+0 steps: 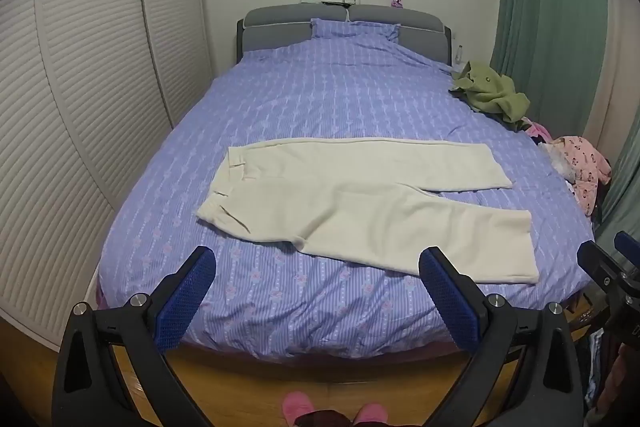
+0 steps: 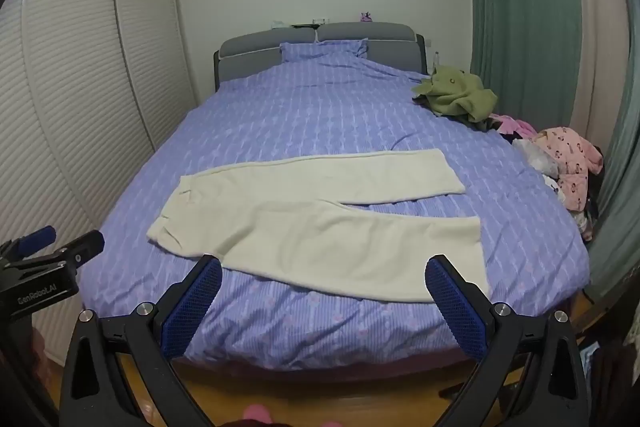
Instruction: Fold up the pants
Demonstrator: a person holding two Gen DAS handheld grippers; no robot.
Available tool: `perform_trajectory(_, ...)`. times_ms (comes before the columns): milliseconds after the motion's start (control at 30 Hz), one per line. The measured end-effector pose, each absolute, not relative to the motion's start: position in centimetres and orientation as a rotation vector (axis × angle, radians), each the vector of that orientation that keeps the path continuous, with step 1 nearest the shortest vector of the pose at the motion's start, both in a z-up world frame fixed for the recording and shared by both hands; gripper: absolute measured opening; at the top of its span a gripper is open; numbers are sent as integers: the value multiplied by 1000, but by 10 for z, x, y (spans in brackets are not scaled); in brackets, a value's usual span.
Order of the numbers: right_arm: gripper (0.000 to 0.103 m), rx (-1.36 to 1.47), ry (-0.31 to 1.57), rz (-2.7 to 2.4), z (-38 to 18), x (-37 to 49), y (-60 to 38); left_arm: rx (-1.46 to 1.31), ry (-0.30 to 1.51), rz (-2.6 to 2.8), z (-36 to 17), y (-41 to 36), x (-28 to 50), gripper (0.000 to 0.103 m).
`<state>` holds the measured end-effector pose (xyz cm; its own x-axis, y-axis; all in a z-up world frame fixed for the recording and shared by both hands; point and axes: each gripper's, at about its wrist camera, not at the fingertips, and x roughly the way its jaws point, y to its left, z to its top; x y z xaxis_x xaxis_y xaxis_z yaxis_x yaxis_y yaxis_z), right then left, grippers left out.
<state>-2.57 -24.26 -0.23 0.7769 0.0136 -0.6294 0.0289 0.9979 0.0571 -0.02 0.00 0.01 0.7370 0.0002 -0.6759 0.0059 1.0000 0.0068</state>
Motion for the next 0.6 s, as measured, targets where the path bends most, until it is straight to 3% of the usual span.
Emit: perform_trajectory(600, 103, 63, 671, -12, 3, -38, -245, 20, 704, -28, 5, -2, -14, 103)
